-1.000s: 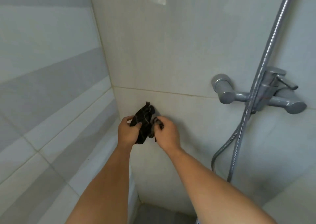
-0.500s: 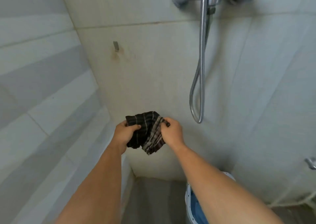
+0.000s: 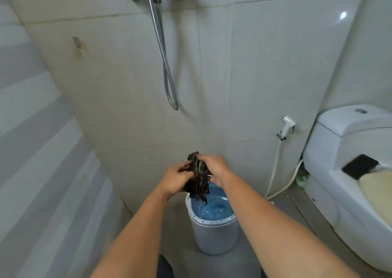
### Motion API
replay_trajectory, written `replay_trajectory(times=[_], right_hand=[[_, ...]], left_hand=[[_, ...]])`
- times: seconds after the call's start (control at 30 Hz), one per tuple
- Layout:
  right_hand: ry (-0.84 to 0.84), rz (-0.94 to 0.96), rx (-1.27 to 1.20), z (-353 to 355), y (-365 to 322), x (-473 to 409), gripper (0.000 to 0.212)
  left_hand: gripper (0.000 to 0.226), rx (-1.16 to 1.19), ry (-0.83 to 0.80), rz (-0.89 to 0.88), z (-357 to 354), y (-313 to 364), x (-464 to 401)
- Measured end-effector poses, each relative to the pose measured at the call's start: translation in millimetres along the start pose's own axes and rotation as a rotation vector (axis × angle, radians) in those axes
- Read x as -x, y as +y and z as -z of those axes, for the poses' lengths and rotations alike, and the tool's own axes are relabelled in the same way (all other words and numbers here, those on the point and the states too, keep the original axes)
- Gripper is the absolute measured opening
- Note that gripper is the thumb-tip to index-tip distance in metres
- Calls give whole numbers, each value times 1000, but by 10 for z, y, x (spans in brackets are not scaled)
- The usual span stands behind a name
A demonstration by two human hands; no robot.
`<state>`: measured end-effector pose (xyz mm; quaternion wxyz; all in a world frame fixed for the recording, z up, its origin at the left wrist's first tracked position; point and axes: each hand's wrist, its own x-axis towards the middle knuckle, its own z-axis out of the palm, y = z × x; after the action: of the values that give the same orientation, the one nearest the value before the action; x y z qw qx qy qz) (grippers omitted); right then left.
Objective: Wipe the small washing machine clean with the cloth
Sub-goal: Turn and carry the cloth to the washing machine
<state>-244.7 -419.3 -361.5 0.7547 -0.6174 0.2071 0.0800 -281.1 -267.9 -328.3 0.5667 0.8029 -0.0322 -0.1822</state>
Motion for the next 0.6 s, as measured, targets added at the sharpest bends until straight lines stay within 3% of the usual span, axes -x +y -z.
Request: replay_trajectory(times=[0.1, 0.2, 0.3, 0.4, 0.47, 0.53, 0.6], right_hand=[[-31, 28, -9, 207, 15, 263, 42], [-96, 60, -12, 375, 13, 444, 32], [-55, 47, -35, 480, 3, 587, 25], [-45, 24, -73, 589, -25, 715, 23], [-105, -3, -112, 665, -65, 835, 19], [-195, -10, -138, 727, -107, 954, 16], [-268, -4, -142, 773, -126, 1060, 16]], left_hand=[[57, -35, -63, -42, -174, 83, 193], [56, 9, -94, -40, -218, 149, 311], [49, 118, -87, -18, -218, 132, 417], [44, 111, 140, -56, -225, 133, 504], [54, 46, 273, -58, -205, 117, 559], [69, 103, 180, 18, -199, 116, 622], [64, 197, -49, 92, -239, 122, 706]])
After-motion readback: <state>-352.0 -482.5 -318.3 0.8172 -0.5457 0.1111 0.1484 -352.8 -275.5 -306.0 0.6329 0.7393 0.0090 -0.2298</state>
